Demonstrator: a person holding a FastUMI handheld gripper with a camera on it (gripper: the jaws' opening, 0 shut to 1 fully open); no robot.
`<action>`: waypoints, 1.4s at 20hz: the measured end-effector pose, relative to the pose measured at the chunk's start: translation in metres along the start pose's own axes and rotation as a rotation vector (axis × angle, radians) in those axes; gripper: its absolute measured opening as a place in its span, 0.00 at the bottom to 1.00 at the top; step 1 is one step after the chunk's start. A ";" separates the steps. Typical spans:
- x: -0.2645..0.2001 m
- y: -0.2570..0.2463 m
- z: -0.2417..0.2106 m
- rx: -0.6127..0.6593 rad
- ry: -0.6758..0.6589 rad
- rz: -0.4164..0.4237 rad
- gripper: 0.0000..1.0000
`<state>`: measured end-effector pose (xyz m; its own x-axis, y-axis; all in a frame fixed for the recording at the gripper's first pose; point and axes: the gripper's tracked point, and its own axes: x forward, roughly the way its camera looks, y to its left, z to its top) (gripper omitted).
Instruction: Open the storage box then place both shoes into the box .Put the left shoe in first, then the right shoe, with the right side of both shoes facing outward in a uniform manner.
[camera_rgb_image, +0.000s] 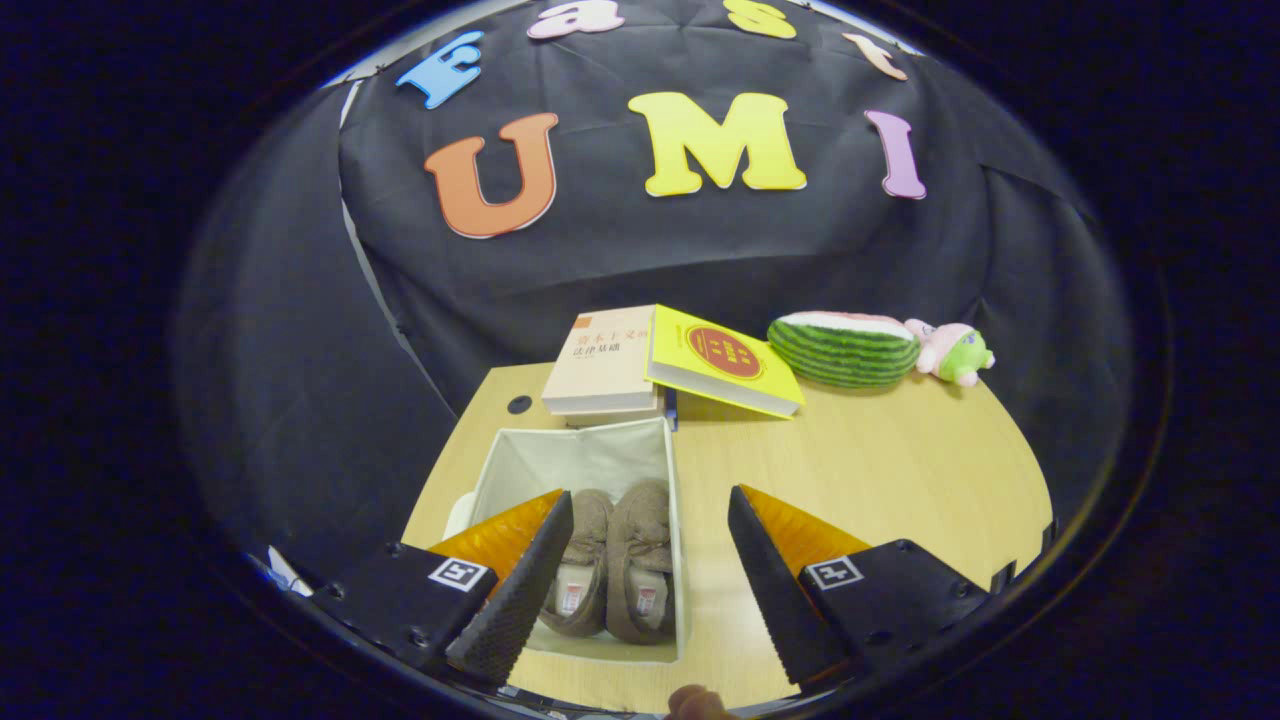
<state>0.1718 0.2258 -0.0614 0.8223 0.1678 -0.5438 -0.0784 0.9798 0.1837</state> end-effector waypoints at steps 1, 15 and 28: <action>-0.007 -0.001 0.006 -0.008 -0.020 -0.001 1.00; -0.126 -0.031 0.058 -0.128 -0.336 -0.074 1.00; -0.203 -0.064 0.015 -0.172 -0.533 -0.107 1.00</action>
<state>0.0183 0.1273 0.0498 0.9979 0.0323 -0.0555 -0.0329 0.9994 -0.0100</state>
